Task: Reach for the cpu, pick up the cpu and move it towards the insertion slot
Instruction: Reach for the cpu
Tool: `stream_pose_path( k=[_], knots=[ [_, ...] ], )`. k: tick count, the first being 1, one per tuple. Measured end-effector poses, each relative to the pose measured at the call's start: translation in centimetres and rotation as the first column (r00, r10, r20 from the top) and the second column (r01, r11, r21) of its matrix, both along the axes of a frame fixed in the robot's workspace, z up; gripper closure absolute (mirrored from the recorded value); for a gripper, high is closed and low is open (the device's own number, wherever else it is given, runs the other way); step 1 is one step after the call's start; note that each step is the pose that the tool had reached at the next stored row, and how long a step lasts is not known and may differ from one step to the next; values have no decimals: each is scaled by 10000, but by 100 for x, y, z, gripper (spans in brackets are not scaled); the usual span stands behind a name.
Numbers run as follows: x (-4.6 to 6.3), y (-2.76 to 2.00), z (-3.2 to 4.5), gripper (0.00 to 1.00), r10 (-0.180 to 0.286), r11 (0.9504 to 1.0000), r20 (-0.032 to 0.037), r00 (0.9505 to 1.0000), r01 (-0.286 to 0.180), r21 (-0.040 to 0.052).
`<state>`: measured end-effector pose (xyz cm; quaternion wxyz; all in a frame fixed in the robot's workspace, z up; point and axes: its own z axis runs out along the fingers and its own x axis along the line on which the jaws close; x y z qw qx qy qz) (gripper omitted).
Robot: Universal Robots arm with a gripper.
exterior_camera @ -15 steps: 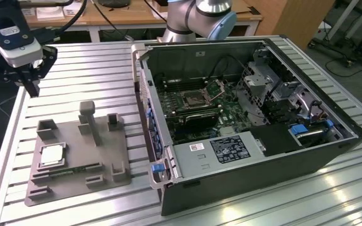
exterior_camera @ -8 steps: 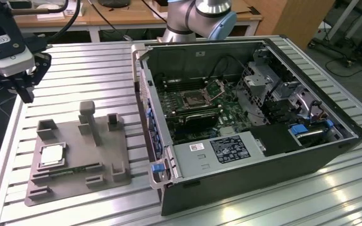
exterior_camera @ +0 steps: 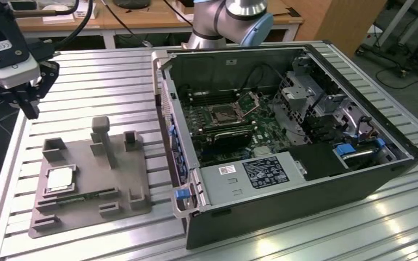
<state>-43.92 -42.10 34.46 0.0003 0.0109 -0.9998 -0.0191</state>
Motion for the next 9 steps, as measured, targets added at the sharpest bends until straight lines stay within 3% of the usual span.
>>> stream_pose_path(
  k=[5,7,9],
  knots=[
    [0,-1,0,89,0,10000,0,10000,0,0],
    [0,0,0,83,0,10000,0,10000,0,0],
    [0,-1,0,71,0,10000,0,10000,0,0]
  ],
)
